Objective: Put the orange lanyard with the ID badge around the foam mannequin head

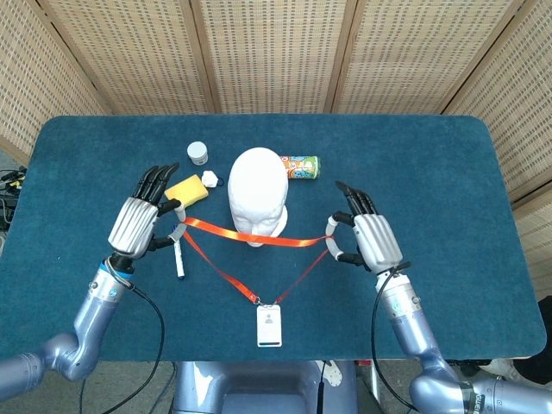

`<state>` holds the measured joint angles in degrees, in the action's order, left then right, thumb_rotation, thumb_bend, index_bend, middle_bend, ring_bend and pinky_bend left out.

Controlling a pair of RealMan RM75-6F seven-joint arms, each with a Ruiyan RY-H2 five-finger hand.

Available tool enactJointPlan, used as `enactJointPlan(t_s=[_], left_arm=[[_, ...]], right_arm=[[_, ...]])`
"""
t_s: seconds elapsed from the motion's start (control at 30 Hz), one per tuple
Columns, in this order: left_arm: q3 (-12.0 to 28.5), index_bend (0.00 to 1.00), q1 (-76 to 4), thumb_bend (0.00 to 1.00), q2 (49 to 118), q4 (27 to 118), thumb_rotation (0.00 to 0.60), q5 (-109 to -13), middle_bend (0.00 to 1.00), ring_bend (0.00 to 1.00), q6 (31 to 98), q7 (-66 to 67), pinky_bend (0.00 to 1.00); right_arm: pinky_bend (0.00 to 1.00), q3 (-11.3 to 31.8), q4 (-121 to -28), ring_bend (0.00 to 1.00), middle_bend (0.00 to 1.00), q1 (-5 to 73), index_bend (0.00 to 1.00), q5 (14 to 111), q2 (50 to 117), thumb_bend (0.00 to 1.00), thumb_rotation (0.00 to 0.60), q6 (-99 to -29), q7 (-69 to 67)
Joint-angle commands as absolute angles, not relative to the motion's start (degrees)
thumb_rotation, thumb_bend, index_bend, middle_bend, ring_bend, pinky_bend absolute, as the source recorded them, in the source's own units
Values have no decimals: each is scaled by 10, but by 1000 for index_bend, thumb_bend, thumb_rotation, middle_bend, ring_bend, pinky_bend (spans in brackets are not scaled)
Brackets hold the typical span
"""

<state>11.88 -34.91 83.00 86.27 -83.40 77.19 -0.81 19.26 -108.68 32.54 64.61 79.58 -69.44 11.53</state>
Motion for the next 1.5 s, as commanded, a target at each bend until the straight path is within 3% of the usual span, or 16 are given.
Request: enactJointPlan(t_s=[0.03,0.6,1.03,1.5], left_arm=[[140,864,-351,663,812,883,600,-814,0,0,767,-7,0],[219,864,-393,668,788,917,600,-694,0,0,699,37,0],[259,864,-456,691,820,866,600,-590,0,0,642,94,0],[301,864,-533,699,895,779,600,-498,0,0,634,149,0]], right_arm=[[25,215,-1106,0,24,327,743,634,779,493,600,-705,109],[25,283,-1109,0,30,372,744,542,754,493,600,-706,136],[24,313,-983,0,42,457,744,442,785,492,600,-658,176],[22,342,-839,0,49,558,744,342,836,492,600,-614,212]])
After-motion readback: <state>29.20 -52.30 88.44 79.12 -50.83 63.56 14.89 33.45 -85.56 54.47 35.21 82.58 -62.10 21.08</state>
